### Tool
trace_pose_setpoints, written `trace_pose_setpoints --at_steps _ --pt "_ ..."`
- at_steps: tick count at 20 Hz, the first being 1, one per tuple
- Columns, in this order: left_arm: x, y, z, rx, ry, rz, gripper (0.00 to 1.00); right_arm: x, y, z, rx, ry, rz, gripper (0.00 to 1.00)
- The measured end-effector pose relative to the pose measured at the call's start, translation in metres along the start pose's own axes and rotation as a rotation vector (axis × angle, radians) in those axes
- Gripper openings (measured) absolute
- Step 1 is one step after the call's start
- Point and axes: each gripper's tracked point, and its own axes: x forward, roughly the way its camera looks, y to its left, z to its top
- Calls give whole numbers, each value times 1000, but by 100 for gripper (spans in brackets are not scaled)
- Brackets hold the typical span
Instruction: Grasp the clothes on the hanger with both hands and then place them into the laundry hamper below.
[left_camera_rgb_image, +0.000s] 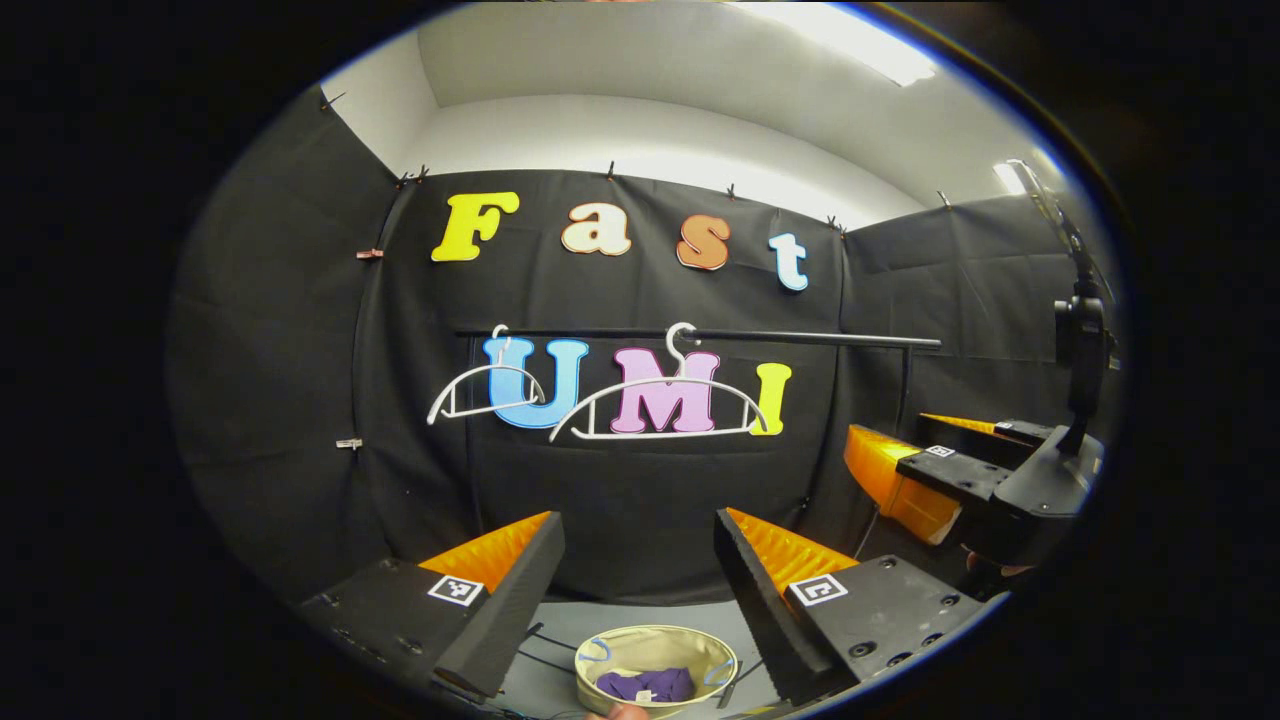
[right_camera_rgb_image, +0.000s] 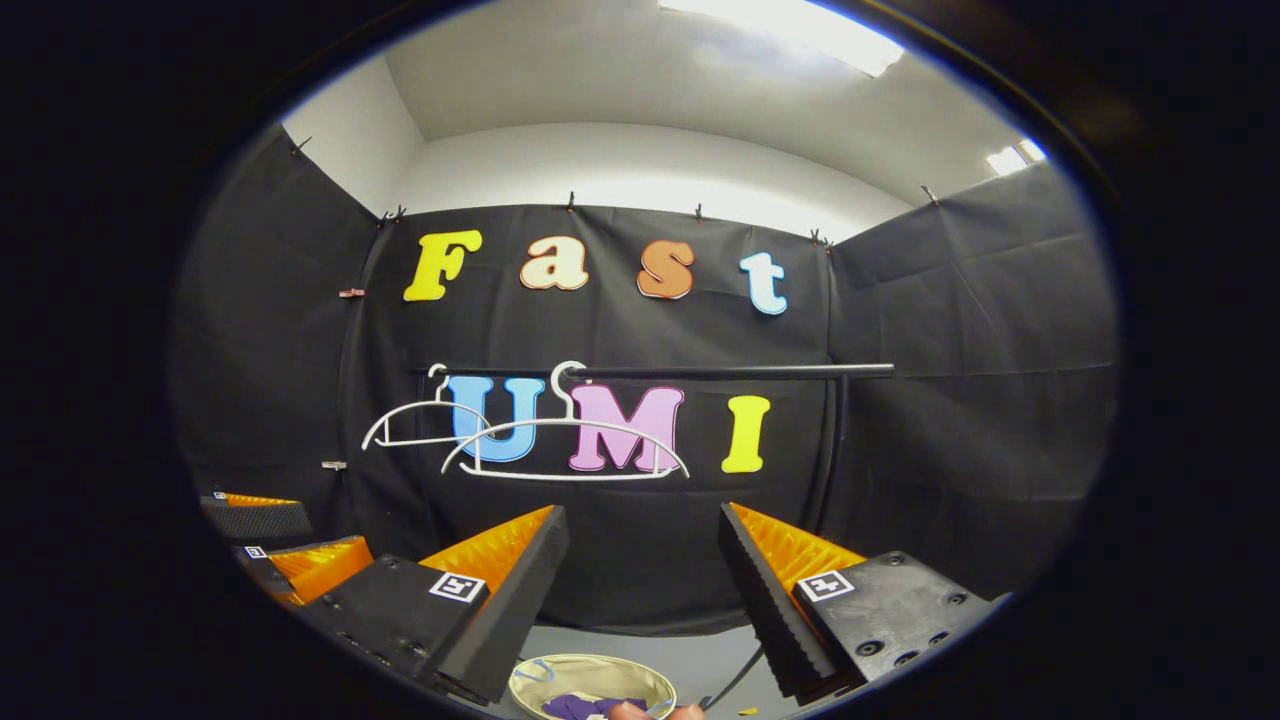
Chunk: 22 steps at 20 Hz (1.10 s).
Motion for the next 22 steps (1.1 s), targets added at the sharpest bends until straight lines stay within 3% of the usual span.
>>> trace_pose_setpoints --at_steps 22 --pt "2 -8 -4 16 -1 5 95 10 -6 -4 16 1 10 97"
